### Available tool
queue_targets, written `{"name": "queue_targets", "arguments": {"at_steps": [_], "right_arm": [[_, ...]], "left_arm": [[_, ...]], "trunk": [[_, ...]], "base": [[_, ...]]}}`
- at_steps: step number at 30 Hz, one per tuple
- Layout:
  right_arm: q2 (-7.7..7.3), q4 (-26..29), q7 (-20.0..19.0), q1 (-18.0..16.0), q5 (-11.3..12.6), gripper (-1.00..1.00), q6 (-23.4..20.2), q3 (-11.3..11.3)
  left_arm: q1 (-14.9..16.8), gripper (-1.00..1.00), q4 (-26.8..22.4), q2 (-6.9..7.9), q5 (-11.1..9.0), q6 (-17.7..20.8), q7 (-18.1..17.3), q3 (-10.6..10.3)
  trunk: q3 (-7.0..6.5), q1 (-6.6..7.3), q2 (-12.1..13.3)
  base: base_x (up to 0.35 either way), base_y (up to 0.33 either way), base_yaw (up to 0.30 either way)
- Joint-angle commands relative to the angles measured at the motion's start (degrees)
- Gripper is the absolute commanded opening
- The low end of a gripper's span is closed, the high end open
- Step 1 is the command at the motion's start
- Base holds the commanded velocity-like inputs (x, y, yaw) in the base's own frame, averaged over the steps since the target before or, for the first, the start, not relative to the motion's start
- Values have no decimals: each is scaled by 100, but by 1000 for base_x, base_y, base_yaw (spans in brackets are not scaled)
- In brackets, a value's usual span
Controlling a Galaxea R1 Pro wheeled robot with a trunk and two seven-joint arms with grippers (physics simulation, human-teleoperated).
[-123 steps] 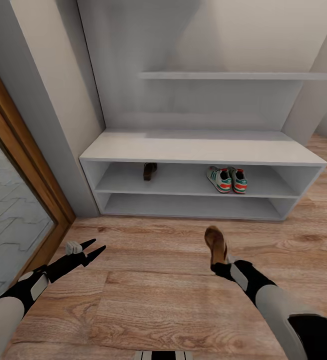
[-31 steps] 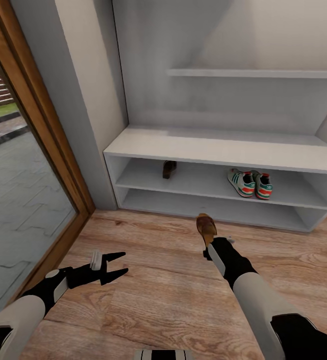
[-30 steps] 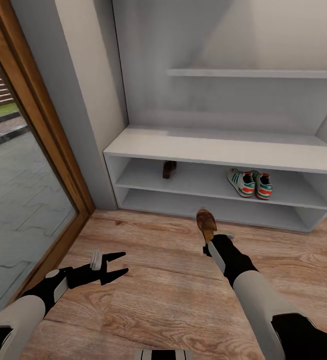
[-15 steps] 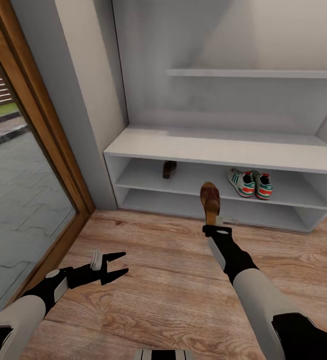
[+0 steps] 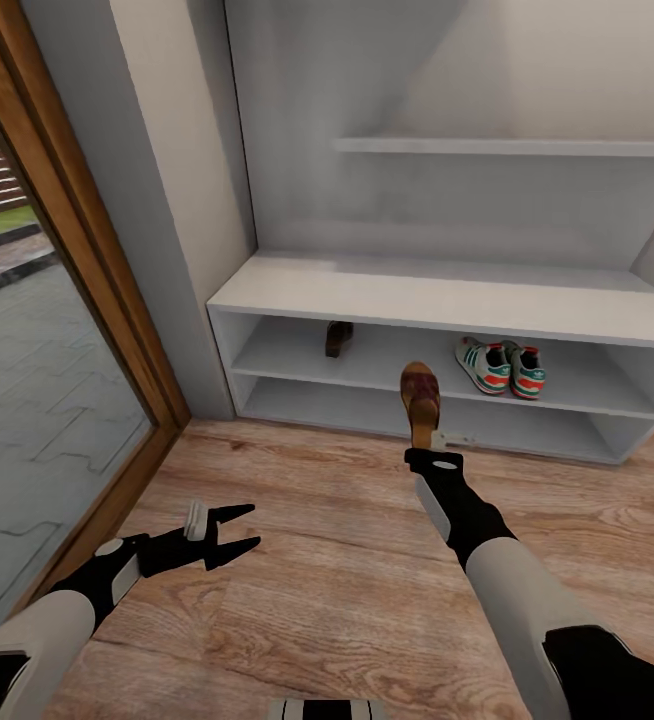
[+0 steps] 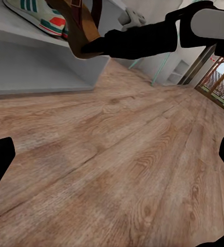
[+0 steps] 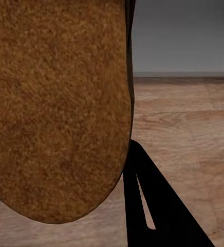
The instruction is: Pick up the two gym shoes and the two sandals from the corridor floor and place them onto the hallstand (shoe rack) in the corridor, making sure they are on the rack and not on the floor. Arrange them so the two gym shoes are next to each other and the two sandals are next to each other.
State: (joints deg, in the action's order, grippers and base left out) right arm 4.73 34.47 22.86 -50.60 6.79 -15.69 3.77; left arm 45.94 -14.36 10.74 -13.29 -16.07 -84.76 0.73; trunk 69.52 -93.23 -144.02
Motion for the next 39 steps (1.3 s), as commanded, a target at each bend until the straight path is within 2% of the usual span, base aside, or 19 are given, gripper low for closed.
{"name": "queue_targets", "arguments": {"at_steps": [1,13,14,19,33,39], "right_arm": [[-6,8,62,-2,80,-100,-23,37],[17,-34,82,-2,72,-100,-121,51],[26,-101,76,-2,70,-100,-554,53],[26,-146,64,-2,44,-100,-1133,51],[12,-142,70,-2,26,-100,-1260,37],[5,-142,69,-2,25,-100,-1261,36]], "left_arm": [[3,100,3,-1,-7,-37,-14,6],[3,100,3,-24,-7,-37,-14,6],[3,100,3,-26,-5,-37,-14,6],[3,100,3,-28,-4,-37,-14,6],[3,100,3,-28,-5,-37,-14,6],[3,100,3,-28,-4,-37,-14,6]], "trunk": [[5,1,-2],[5,1,-2],[5,1,-2],[5,1,-2],[5,1,-2],[28,1,-2]], "base": [[0,0,0],[0,0,0],[0,0,0],[0,0,0],[1,0,1],[161,-125,118]]}}
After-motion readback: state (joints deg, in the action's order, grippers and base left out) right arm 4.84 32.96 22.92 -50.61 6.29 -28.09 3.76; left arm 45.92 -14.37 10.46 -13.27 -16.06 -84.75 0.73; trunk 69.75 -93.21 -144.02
